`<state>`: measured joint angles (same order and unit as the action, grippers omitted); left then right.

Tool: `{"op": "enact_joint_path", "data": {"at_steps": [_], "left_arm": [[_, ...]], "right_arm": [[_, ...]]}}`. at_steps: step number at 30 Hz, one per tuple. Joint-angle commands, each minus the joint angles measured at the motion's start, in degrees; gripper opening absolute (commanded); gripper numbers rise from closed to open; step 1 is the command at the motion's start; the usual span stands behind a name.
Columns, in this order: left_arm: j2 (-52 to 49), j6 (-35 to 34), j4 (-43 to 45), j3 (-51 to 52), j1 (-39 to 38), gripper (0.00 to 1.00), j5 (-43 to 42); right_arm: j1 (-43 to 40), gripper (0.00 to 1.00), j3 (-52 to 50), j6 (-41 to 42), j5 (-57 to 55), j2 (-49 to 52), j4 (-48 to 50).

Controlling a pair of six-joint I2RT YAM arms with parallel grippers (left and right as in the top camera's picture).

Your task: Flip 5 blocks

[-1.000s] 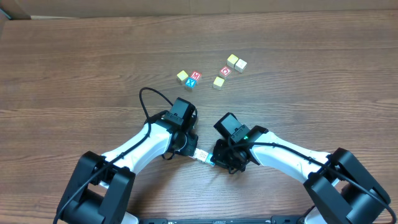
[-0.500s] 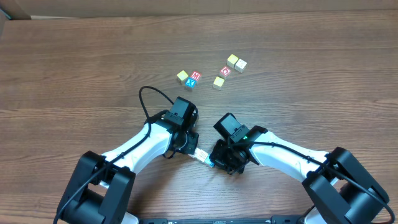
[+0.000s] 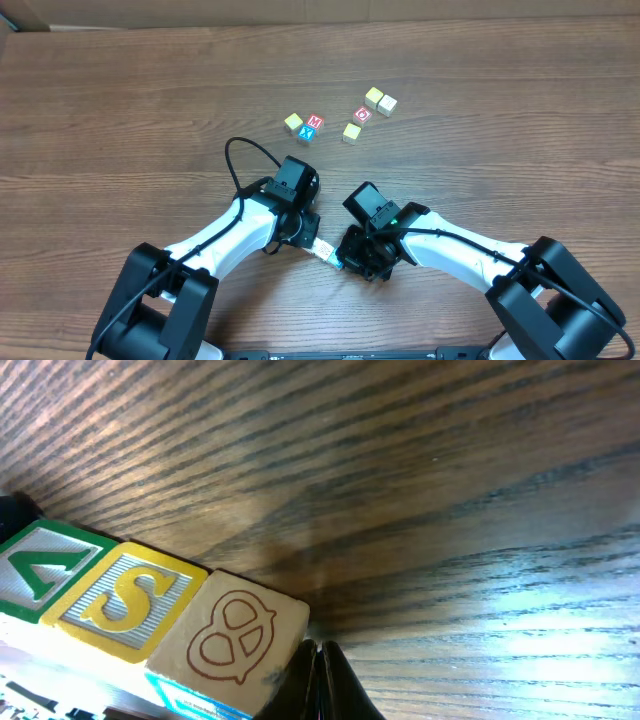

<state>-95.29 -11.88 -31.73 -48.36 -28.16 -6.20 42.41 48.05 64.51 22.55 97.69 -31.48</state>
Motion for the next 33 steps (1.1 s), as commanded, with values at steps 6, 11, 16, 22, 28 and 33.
{"op": "enact_joint_path", "data": {"at_steps": [6, 11, 16, 22, 28, 33], "left_arm": [[-0.98, 10.49, -1.42, 0.37, -0.74, 0.04, -2.49], [-0.98, 19.28, -1.46, 0.37, -0.74, 0.04, -7.23], [-0.98, 20.96, -1.4, 0.35, -0.74, 0.04, -7.41], [-0.98, 21.33, -1.4, 0.37, -0.74, 0.04, -7.34], [-0.98, 21.31, -1.09, 0.35, -0.74, 0.04, -6.93], [-1.01, 21.05, -0.83, 0.35, -0.74, 0.04, -6.95]], "right_arm": [[0.39, 0.04, 0.92, 0.24, 1.16, 0.37, 0.79], [0.39, 0.04, 0.92, 0.24, 1.14, 0.37, 0.81], [0.39, 0.04, 0.92, 0.26, 1.18, 0.37, 0.94], [0.39, 0.04, 0.92, 1.6, 1.79, 0.37, 1.46], [0.7, 0.04, 0.92, 2.03, 1.99, 0.37, 1.62], [2.49, 0.04, 0.92, 3.32, 1.92, 0.37, 2.91]]}}
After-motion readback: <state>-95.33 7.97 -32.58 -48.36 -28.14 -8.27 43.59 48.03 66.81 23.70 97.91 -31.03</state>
